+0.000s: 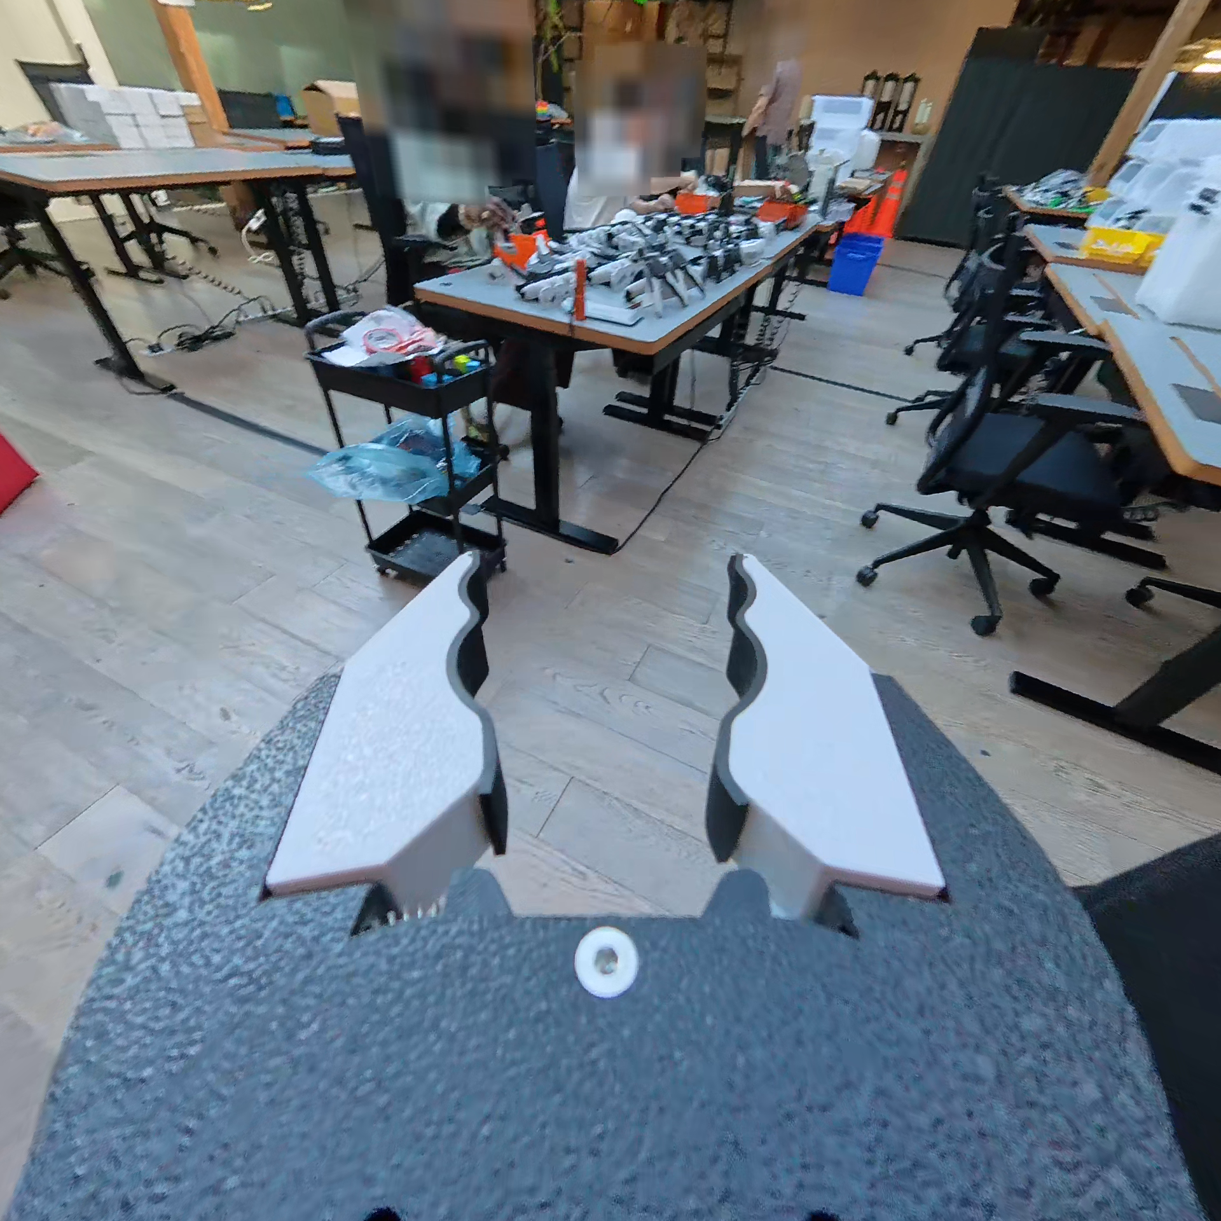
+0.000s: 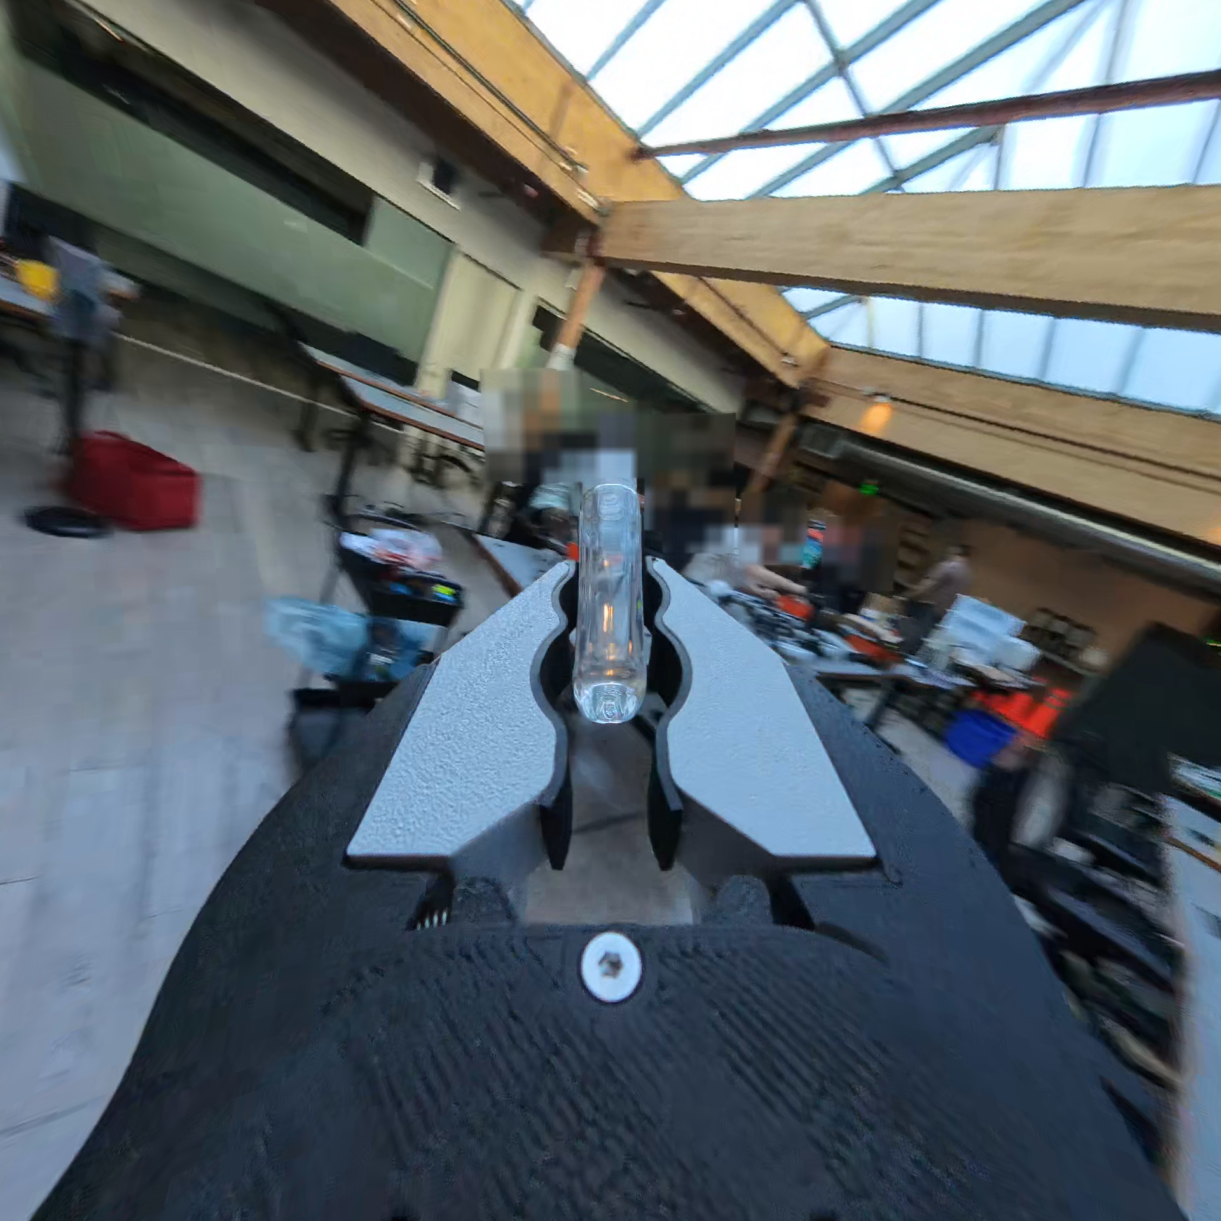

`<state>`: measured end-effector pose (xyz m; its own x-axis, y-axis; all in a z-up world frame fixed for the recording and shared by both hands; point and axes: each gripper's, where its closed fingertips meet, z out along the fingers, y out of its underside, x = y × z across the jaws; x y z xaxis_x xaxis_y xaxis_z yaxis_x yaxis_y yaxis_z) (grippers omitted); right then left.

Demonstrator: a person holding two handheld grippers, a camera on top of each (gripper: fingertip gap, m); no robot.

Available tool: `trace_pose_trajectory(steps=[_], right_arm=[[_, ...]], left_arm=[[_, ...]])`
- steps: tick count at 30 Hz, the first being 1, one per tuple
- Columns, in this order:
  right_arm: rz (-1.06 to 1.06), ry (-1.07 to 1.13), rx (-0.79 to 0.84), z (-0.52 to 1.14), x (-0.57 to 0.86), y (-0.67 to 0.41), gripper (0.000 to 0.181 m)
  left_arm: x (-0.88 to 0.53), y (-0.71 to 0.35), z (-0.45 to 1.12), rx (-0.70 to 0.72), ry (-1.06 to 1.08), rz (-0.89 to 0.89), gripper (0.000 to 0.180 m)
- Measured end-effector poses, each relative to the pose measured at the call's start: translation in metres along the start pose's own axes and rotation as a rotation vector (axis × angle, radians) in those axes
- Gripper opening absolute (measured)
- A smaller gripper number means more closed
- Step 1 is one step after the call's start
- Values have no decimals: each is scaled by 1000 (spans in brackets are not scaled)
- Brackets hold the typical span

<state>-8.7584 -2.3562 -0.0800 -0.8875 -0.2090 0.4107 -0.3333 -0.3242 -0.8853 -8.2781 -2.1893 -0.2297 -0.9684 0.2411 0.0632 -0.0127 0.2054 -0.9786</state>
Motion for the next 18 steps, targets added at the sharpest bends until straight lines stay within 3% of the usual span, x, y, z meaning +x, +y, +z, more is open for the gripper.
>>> trace_pose_trajectory(steps=[3, 8, 12, 18], right_arm=[[250, -278, 101, 89, -174, -2, 16], [311, -817, 183, 182, -482, -56, 16], [303, -1291, 273, 186, -679, -119, 16], [182, -1520, 528, 226, -878, -217, 16]], left_arm=[[-64, 1, 1, -28, -78, 6, 71], [-202, -4, -19, -94, -326, 43, 72], [-300, 0, -50, -48, -492, -93, 72], [-430, 20, -98, 78, -579, -279, 67]])
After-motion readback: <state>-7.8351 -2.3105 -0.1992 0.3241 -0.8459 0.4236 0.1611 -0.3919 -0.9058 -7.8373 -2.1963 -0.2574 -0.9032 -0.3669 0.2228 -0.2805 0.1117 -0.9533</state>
